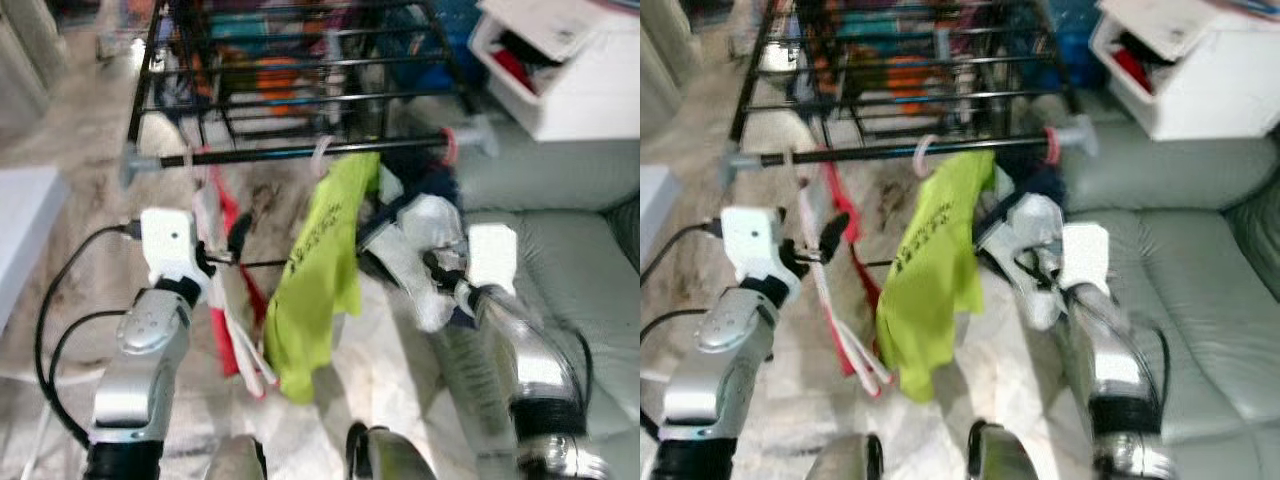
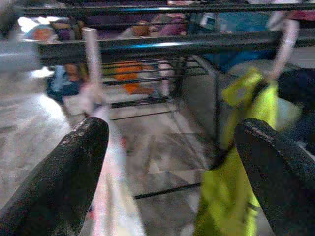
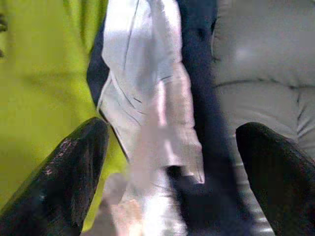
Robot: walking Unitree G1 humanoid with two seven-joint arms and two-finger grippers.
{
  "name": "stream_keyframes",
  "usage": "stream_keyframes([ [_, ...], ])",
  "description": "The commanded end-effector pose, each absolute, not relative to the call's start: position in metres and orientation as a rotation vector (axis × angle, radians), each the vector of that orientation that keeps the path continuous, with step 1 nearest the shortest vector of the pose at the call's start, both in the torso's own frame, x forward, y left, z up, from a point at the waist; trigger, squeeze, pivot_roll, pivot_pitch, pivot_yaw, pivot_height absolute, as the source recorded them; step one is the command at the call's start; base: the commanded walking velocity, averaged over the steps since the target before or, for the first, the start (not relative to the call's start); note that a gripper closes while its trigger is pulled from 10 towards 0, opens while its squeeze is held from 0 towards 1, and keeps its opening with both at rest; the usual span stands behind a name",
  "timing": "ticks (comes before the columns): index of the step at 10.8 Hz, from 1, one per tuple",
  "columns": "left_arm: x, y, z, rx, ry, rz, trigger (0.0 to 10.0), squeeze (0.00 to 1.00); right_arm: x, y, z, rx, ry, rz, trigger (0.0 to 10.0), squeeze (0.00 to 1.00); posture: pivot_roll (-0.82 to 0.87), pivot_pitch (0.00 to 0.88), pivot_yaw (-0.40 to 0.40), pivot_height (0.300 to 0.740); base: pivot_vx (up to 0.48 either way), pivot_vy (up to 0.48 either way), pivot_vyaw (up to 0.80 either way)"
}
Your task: Hang hanger
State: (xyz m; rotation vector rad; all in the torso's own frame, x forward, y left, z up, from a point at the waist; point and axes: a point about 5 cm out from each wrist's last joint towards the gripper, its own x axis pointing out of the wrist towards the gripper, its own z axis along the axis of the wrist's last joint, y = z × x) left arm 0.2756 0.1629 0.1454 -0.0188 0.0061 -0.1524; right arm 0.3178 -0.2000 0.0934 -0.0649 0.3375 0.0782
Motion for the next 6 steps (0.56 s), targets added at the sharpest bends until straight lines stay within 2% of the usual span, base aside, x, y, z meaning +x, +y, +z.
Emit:
stream_keyframes([
  [1,0.275,0.166,0.145,0.001,0.015,-0.145,10.0,0.00,0.321,-0.205,0.093,-0.084,0.354,0.118,10.0,0.00,0.03,0.132,0.000,0.740,0.000,0.000,0.00],
  [4,0.273,0.169,0.144,0.010,0.029,-0.145,10.0,0.00,0.350,-0.223,0.114,-0.172,0.355,0.191,10.0,0.00,0.03,0.137,-0.001,0.740,0.000,0.000,0.00],
  [6,0.272,0.168,0.145,0.007,0.029,-0.154,10.0,0.00,0.360,-0.220,0.121,-0.179,0.332,0.232,10.0,0.00,0.03,0.137,-0.001,0.740,0.000,0.000,0.00],
])
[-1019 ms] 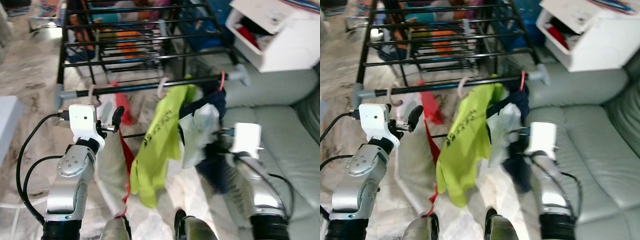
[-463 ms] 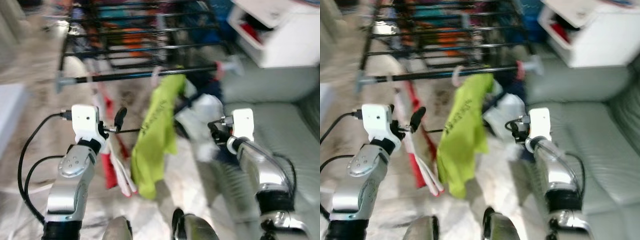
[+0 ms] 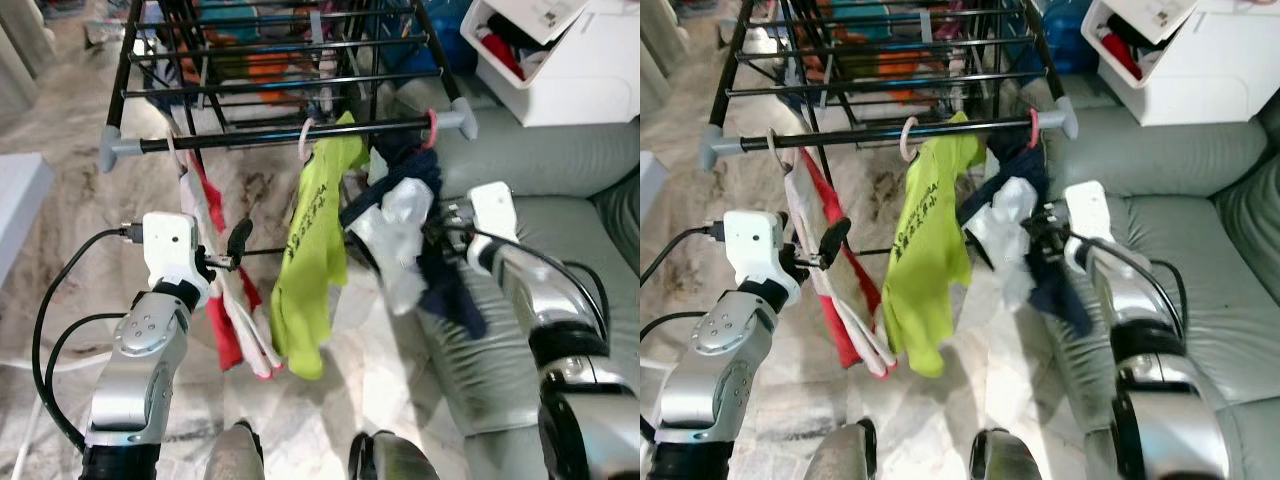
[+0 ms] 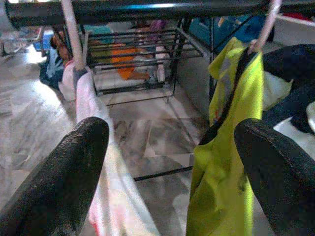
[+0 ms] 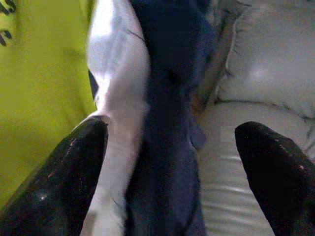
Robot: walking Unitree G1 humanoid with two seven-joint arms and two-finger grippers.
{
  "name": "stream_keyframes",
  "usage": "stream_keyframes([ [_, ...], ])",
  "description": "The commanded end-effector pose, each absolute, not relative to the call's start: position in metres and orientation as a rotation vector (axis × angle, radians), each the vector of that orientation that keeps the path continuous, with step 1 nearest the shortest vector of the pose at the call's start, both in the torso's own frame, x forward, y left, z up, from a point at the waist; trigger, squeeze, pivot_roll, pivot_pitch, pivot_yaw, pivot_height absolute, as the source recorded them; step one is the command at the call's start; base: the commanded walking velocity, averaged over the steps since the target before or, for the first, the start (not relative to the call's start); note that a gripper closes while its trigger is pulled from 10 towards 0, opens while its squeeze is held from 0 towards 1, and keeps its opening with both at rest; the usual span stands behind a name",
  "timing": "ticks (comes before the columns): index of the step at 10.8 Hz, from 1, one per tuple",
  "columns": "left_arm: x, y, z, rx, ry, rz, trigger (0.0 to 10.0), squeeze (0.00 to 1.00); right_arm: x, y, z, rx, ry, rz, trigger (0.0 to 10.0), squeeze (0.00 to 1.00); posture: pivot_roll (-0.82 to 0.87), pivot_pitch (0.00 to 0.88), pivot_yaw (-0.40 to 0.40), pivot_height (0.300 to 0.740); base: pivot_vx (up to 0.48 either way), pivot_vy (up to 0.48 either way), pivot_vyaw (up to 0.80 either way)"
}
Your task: Hang hanger
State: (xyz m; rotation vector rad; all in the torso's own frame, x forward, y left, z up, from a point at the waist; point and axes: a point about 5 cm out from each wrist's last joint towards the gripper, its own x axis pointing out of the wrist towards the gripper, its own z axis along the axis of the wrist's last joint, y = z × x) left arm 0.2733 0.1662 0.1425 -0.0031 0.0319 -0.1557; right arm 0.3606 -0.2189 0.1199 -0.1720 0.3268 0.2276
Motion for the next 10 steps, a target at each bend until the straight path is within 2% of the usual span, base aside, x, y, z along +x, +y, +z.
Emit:
stream_keyframes([
  [1,0.271,0.170,0.146,0.012,0.029,-0.152,10.0,0.00,0.364,-0.214,0.123,-0.169,0.306,0.248,10.0,0.00,0.04,0.143,0.000,0.740,0.000,0.000,0.00],
  [2,0.271,0.170,0.144,0.017,0.035,-0.150,10.0,0.00,0.365,-0.206,0.120,-0.160,0.302,0.286,10.0,0.00,0.04,0.143,0.000,0.740,0.000,0.000,0.00],
  [5,0.269,0.167,0.144,0.016,0.042,-0.159,10.0,0.00,0.380,-0.208,0.133,-0.255,0.304,0.256,10.0,0.00,0.05,0.163,-0.006,0.740,0.000,0.000,0.00],
  [6,0.268,0.166,0.143,0.016,0.045,-0.158,10.0,0.00,0.385,-0.213,0.142,-0.293,0.289,0.229,7.0,0.00,0.05,0.164,-0.010,0.740,0.000,0.000,0.00],
  [7,0.266,0.167,0.142,0.014,0.052,-0.153,10.0,0.00,0.389,-0.218,0.151,-0.279,0.283,0.217,0.0,0.00,0.04,0.168,-0.015,0.740,0.000,0.000,0.00],
  [10,0.264,0.165,0.139,0.015,0.072,-0.157,10.0,0.00,0.390,-0.225,0.154,-0.297,0.310,0.215,0.0,0.00,0.04,0.176,-0.016,0.740,0.000,0.000,0.00],
])
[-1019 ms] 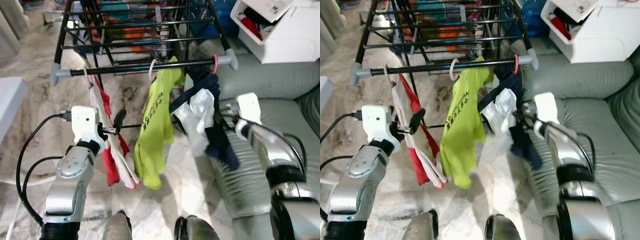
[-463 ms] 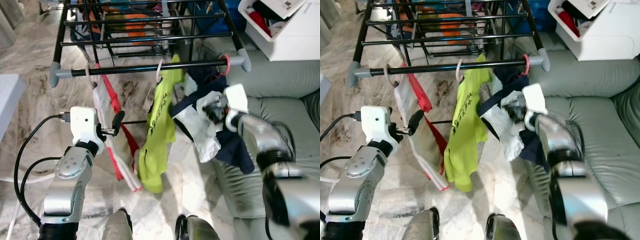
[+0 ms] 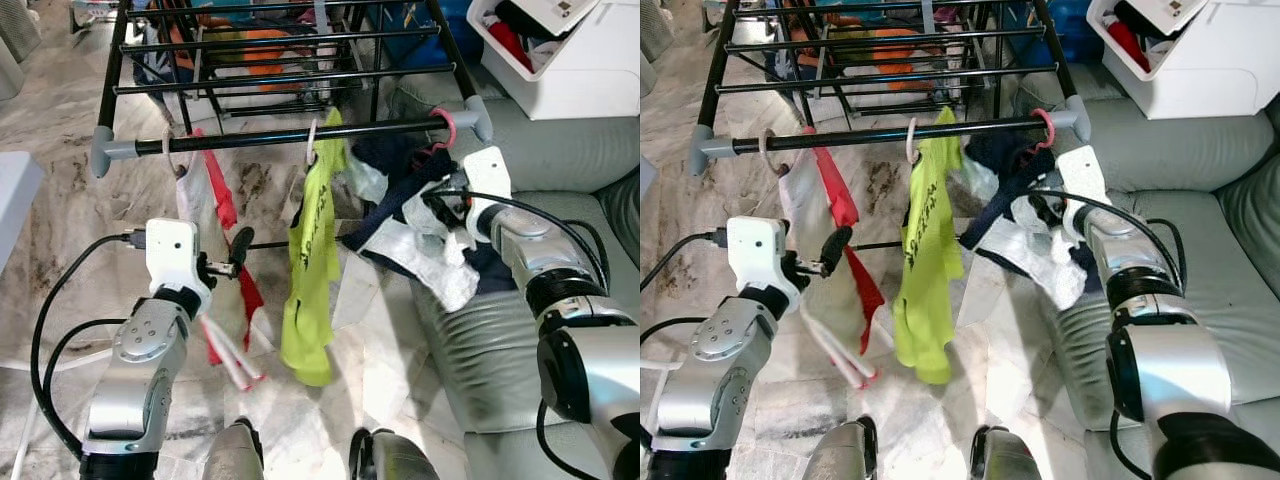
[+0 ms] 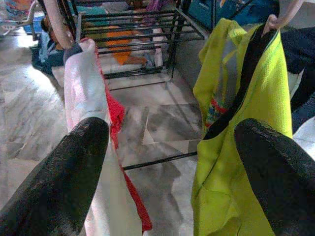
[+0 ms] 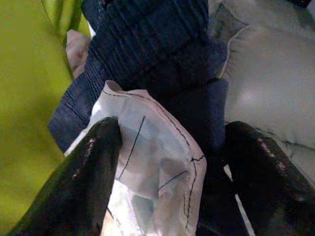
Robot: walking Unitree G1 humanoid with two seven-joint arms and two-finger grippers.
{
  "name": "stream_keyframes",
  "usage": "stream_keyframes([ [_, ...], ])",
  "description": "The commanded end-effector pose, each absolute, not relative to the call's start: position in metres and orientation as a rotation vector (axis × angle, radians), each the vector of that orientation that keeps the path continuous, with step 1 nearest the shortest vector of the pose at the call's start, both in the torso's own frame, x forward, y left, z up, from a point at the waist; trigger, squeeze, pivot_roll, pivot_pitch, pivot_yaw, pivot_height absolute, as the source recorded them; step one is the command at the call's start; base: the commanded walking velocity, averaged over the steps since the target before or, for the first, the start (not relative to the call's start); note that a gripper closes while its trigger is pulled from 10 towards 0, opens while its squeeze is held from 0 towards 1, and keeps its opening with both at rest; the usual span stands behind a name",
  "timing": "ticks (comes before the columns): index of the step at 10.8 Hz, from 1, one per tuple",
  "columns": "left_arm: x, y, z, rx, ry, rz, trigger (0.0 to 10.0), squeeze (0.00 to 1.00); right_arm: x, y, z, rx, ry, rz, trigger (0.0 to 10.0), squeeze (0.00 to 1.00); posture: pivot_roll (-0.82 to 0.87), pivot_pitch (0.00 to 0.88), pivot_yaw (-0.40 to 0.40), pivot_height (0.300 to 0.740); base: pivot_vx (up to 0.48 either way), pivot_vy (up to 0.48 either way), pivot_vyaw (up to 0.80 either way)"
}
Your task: Hang hanger
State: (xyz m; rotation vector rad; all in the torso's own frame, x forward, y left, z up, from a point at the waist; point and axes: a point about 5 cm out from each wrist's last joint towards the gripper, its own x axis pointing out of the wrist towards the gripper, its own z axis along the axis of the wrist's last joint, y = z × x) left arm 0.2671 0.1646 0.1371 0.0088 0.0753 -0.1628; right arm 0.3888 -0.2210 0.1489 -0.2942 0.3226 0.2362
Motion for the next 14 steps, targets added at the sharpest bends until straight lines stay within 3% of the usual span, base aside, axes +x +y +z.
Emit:
stream_keyframes([
  [1,0.264,0.165,0.135,0.027,0.095,-0.165,10.0,0.00,0.391,-0.226,0.158,-0.307,0.317,0.252,0.0,0.00,0.04,0.176,-0.016,0.740,0.000,0.000,0.00],
  [3,0.263,0.163,0.133,0.031,0.104,-0.170,10.0,0.00,0.390,-0.227,0.158,-0.299,0.352,0.314,0.0,0.00,0.04,0.180,-0.017,0.740,0.000,0.000,0.00],
  [6,0.262,0.162,0.132,0.037,0.113,-0.177,10.0,0.00,0.380,-0.232,0.140,-0.307,0.444,0.381,1.2,0.00,0.04,0.180,-0.017,0.740,0.000,0.000,0.00],
  [7,0.262,0.162,0.132,0.040,0.117,-0.181,10.0,0.00,0.377,-0.232,0.136,-0.282,0.468,0.401,4.9,0.00,0.04,0.181,-0.016,0.740,0.000,0.000,0.00],
  [8,0.262,0.163,0.132,0.042,0.119,-0.182,10.0,0.00,0.378,-0.232,0.138,-0.252,0.467,0.406,10.0,0.00,0.04,0.181,-0.016,0.740,0.000,0.000,0.00],
  [10,0.261,0.163,0.132,0.045,0.121,-0.187,10.0,0.00,0.379,-0.232,0.143,-0.235,0.463,0.420,10.0,0.60,0.04,0.177,-0.015,0.740,0.000,0.000,0.00],
  [11,0.262,0.162,0.132,0.045,0.121,-0.192,10.0,0.00,0.376,-0.236,0.135,-0.263,0.489,0.411,10.0,0.62,0.04,0.177,-0.015,0.740,0.000,0.000,0.00],
  [12,0.263,0.161,0.133,0.046,0.120,-0.198,10.0,0.00,0.373,-0.235,0.129,-0.238,0.508,0.413,8.9,0.22,0.04,0.172,-0.014,0.740,0.000,0.000,0.00],
  [13,0.263,0.161,0.133,0.046,0.120,-0.202,10.0,0.00,0.371,-0.232,0.125,-0.238,0.519,0.423,0.0,0.19,0.04,0.172,-0.014,0.740,0.000,0.000,0.00],
  [14,0.263,0.161,0.132,0.048,0.121,-0.204,10.0,0.00,0.371,-0.227,0.121,-0.254,0.524,0.432,0.0,0.00,0.04,0.167,-0.012,0.740,0.000,0.000,0.00],
])
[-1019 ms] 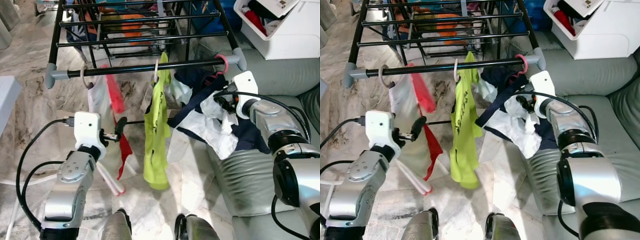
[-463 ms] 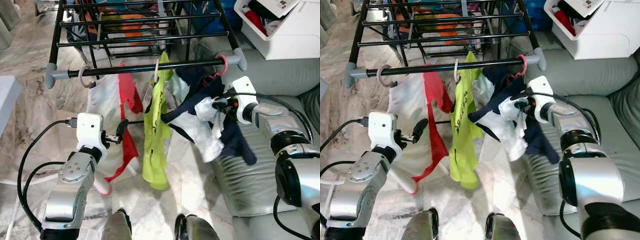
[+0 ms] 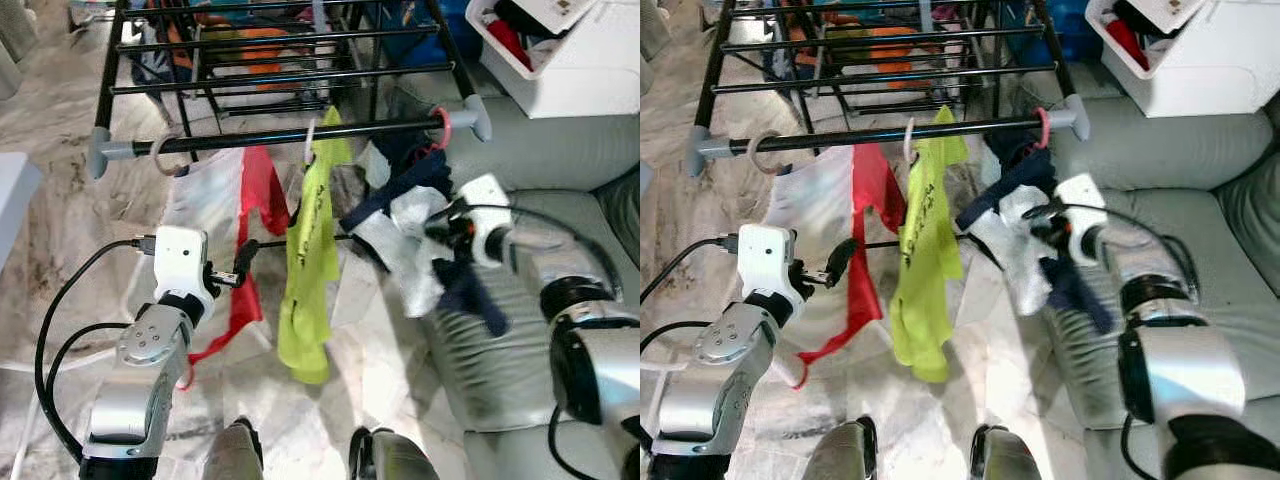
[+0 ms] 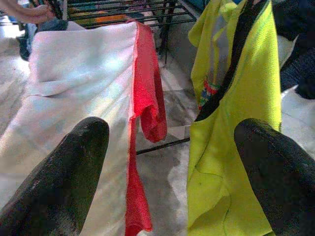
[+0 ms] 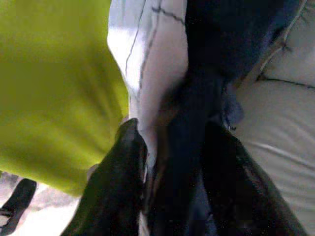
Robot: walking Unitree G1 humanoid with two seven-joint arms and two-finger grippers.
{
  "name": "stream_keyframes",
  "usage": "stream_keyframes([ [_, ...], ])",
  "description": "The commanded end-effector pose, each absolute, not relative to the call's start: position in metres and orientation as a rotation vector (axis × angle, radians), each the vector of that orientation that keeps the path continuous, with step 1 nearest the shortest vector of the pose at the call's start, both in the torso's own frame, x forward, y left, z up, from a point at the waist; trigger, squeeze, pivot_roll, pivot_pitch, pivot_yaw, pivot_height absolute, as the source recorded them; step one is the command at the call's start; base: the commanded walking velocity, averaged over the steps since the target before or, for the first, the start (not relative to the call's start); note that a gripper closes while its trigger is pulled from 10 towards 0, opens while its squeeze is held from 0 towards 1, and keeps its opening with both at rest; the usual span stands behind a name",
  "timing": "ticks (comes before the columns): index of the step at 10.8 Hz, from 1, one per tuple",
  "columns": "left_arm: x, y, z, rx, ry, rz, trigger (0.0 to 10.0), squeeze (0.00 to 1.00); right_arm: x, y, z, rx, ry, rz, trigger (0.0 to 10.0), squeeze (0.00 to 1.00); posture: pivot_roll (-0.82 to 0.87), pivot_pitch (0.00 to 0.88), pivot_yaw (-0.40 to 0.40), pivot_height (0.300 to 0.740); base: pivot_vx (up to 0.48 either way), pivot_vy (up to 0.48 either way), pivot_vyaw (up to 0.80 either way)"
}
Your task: Hang hanger
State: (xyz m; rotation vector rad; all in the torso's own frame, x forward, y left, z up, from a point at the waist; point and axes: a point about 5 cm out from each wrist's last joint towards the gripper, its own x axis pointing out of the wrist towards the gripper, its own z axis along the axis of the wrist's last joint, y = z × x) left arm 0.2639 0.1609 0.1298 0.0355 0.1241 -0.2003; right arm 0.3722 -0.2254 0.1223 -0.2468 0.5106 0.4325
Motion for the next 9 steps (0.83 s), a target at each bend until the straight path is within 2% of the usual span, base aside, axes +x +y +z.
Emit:
stream_keyframes([
  [1,0.263,0.162,0.132,0.051,0.122,-0.203,10.0,0.00,0.373,-0.224,0.123,-0.261,0.506,0.432,0.0,0.00,0.04,0.167,-0.012,0.740,0.000,0.000,0.00],
  [3,0.262,0.162,0.131,0.051,0.126,-0.202,10.0,0.00,0.379,-0.221,0.133,-0.266,0.453,0.404,0.0,0.00,0.05,0.166,-0.017,0.740,0.000,0.000,0.00],
  [4,0.261,0.161,0.131,0.049,0.128,-0.203,10.0,0.00,0.381,-0.219,0.137,-0.268,0.434,0.406,1.6,0.00,0.05,0.167,-0.018,0.740,0.000,0.000,0.00],
  [5,0.261,0.160,0.130,0.048,0.130,-0.205,10.0,0.00,0.384,-0.219,0.140,-0.270,0.416,0.387,10.0,0.00,0.05,0.168,-0.019,0.740,0.000,0.000,0.00],
  [7,0.261,0.159,0.129,0.047,0.134,-0.208,10.0,0.00,0.385,-0.218,0.142,-0.248,0.401,0.375,10.0,0.04,0.05,0.168,-0.019,0.740,0.000,0.000,0.00],
  [8,0.260,0.159,0.129,0.047,0.137,-0.210,10.0,0.00,0.385,-0.217,0.142,-0.247,0.399,0.372,10.0,1.00,0.05,0.168,-0.019,0.740,0.000,0.000,0.00],
  [9,0.260,0.158,0.128,0.047,0.141,-0.212,10.0,0.00,0.386,-0.216,0.143,-0.247,0.397,0.375,10.0,1.00,0.04,0.170,-0.020,0.740,0.000,0.000,0.00],
])
